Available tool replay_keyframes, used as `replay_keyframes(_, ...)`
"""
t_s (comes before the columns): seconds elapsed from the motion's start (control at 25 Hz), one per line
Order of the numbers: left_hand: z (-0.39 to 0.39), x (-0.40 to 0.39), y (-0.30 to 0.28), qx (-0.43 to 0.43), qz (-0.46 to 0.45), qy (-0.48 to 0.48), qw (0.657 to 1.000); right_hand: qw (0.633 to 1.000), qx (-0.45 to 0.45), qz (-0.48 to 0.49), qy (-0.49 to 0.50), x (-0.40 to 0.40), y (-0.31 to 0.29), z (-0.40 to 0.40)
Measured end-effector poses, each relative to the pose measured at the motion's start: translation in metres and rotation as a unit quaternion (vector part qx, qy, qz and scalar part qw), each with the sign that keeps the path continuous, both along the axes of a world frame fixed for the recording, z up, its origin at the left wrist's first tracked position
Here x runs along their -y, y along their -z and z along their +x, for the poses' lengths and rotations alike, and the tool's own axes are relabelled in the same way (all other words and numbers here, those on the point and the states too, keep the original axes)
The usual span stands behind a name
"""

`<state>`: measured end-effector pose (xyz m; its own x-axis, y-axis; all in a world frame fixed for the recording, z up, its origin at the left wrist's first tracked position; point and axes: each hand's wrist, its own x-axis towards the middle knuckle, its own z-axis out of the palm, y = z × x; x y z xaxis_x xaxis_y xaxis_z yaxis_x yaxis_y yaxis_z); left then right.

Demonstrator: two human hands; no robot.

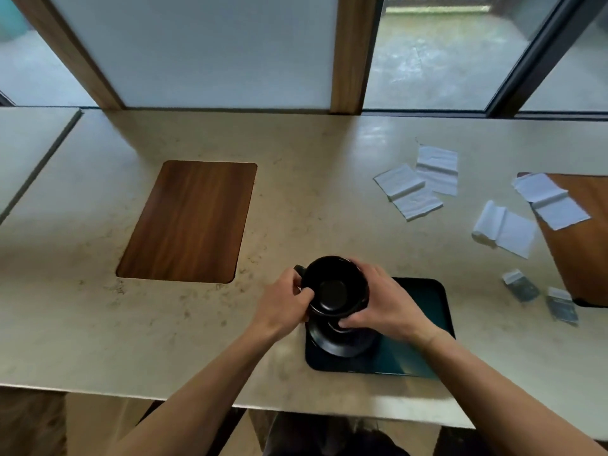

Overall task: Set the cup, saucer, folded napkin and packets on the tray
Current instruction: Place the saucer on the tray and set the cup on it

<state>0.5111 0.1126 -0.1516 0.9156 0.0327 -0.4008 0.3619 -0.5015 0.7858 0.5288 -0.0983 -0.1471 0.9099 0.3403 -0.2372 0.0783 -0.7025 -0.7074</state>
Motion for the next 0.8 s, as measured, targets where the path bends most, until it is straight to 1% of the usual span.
replay_keyframes(0.12, -0.009, 0.013, 0.002, -0.035, -0.047, 0.033, 0.998, 1.0, -0.012, 0.005, -0.008, 0.021, 0.004, -0.004)
replay_keyframes(0.32, -0.024, 0.015, 0.007, -0.047, -0.02, 0.08, 0.995, 0.999, -0.039, -0.011, -0.024, 0.034, 0.013, -0.014)
replay_keyframes(0.52, -0.035, 0.019, 0.014, -0.049, -0.018, 0.061, 0.997, 0.998, -0.048, -0.033, -0.04, 0.03, 0.017, -0.014)
replay_keyframes(0.8, -0.042, 0.015, 0.022, -0.061, -0.017, 0.053, 0.997, 0.996, -0.068, -0.03, -0.049, 0.027, 0.024, -0.015)
